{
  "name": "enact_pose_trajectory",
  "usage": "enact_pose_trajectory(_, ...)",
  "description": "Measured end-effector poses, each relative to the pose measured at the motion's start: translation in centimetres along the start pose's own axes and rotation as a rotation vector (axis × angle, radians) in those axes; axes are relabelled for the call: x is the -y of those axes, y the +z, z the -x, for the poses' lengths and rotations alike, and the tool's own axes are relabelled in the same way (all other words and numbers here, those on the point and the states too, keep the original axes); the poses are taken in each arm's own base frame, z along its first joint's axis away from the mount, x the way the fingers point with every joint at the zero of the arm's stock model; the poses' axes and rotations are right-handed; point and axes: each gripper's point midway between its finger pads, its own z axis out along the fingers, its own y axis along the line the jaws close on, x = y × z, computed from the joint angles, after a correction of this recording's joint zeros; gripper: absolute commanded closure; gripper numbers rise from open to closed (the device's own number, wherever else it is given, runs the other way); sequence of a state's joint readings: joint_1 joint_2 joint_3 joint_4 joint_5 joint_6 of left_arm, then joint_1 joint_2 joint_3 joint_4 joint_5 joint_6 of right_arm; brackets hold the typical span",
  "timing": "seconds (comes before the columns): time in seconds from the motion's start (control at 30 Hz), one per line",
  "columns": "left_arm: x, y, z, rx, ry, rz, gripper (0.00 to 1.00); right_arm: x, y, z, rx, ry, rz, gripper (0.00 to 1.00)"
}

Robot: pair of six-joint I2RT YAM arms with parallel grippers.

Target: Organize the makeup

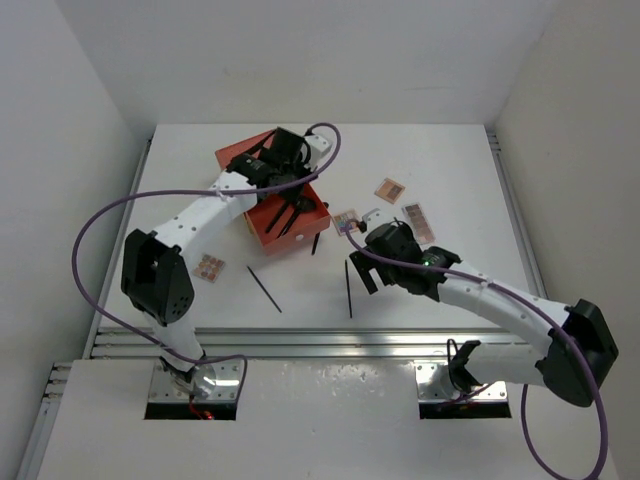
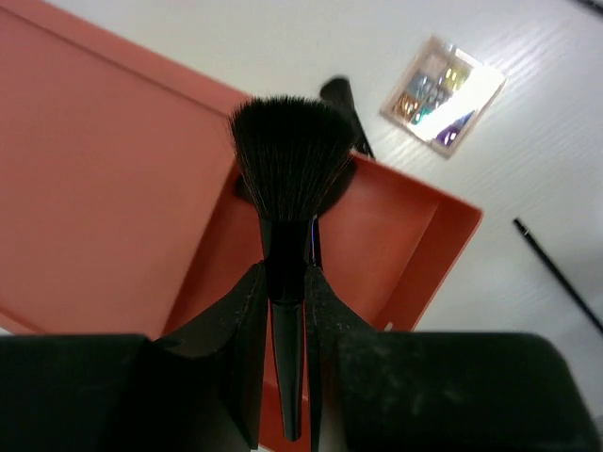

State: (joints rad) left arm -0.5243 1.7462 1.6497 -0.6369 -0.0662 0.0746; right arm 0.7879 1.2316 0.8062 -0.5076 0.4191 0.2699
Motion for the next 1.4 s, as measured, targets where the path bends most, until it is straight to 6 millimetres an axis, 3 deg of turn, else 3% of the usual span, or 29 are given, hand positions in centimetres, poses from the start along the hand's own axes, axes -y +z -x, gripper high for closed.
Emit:
enact_pose_trajectory(0.07,0.3,0.6,-1.9,-0.057,0.011,0.002,1.0,0.1,-0.2,-0.4,0.002,0.004,0.0,0.0)
enact_pose_trajectory(0.17,0.0,0.9,-3.3,-0.095,0.023,0.024,0.98,0.2,-0.2,-0.9,-0.001,0.009,0.0,0.0)
enact_pose_trajectory(0.2,-0.1,0.9,-3.5,-0.099,0.023,0.032,0.88,0.1,-0.2,-1.0,-0.003,0.011,0.0,0.0)
enact_pose_trajectory(0.3,-0.3,1.1,-3.8,-0.107,0.019,0.046,0.73,0.1,-0.1,-1.1,-0.005,0.016,0.001,0.0)
enact_pose_trajectory(0.57,-0.3,1.2,-4.3,-0.117,0.004,0.057,0.5,-0.3,0.8,-1.9,-0.051,0.009,0.003,0.0)
enact_pose_trajectory(0.8,-0.6,1.2,-4.2,-0.116,-0.021,0.065,0.48,-0.8,0.9,-2.1,-0.061,0.008,0.021,0.03)
enact_pose_trajectory(0.9,-1.4,0.5,-2.8,-0.086,-0.058,0.068,0.48,-0.9,0.9,-2.1,-0.062,0.009,0.031,0.07)
enact_pose_trajectory(1.03,-4.9,-1.3,1.3,0.035,-0.144,0.12,0.48,-1.7,0.9,-1.8,-0.056,0.018,0.069,0.26)
enact_pose_trajectory(1.13,-9.1,-3.2,3.2,0.123,-0.209,0.201,0.48,-3.1,0.9,-1.1,-0.035,0.007,0.131,0.3)
enact_pose_trajectory(1.27,-14.4,-4.1,3.3,0.167,-0.283,0.318,0.5,-7.4,0.9,0.8,0.025,-0.089,0.248,0.3)
enact_pose_trajectory(1.4,-17.3,-1.8,1.4,0.128,-0.336,0.377,0.5,-13.3,1.4,3.2,0.087,-0.174,0.378,0.3)
